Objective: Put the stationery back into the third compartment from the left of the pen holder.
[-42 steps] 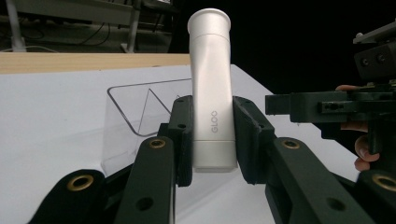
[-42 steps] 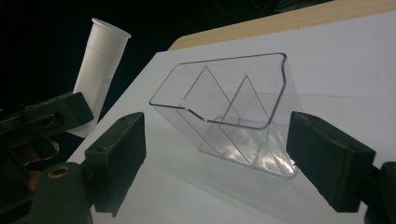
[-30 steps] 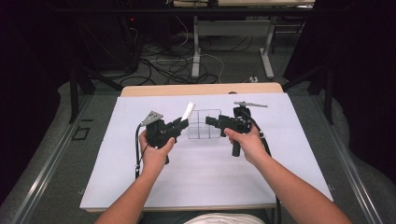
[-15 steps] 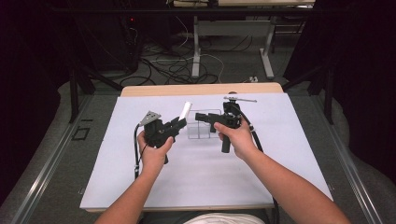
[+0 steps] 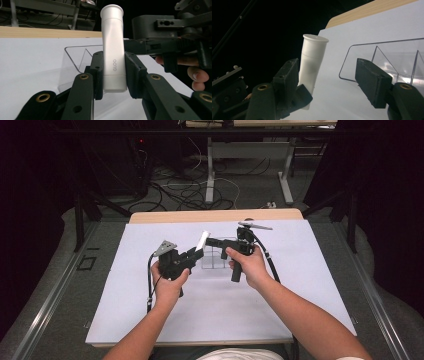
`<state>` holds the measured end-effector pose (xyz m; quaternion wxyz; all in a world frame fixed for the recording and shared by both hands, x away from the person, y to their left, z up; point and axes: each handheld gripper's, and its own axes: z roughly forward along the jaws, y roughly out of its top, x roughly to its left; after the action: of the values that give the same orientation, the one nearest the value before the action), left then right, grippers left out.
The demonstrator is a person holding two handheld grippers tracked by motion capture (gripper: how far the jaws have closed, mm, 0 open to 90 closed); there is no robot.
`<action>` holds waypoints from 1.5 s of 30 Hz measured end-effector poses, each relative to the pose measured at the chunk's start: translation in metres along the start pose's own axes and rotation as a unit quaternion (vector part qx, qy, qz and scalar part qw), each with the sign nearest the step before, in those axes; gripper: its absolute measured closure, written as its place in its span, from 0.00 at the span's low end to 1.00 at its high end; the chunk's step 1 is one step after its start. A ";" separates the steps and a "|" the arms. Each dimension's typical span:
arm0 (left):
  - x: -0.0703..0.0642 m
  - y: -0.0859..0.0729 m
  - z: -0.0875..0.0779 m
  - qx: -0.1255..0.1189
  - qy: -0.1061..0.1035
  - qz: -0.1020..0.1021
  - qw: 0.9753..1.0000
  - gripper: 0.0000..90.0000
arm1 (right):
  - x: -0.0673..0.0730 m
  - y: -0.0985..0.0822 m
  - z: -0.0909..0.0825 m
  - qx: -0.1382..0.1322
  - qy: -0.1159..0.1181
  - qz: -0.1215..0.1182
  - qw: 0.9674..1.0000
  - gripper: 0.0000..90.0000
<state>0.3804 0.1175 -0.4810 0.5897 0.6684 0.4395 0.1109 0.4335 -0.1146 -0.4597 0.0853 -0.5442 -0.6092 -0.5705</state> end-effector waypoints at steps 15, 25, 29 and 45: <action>-0.019 -0.005 0.009 0.011 -0.029 0.012 0.999 0.79 | 0.000 -0.003 0.002 0.009 0.007 0.009 1.000 0.55; -0.023 -0.006 0.011 0.014 -0.037 0.017 0.999 0.79 | 0.001 -0.005 0.003 0.013 0.011 0.036 0.999 0.68; -0.023 -0.006 0.011 0.014 -0.037 0.018 0.999 0.79 | 0.000 -0.005 0.002 0.015 0.009 0.043 0.999 0.72; -0.023 -0.007 0.014 0.015 -0.047 0.006 0.999 0.70 | -0.004 -0.003 0.002 0.029 0.007 0.052 0.998 0.74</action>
<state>0.3727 0.0913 -0.4830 0.5987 0.6843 0.4092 0.0760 0.4333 -0.1147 -0.4650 0.1350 -0.5685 -0.5957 -0.5512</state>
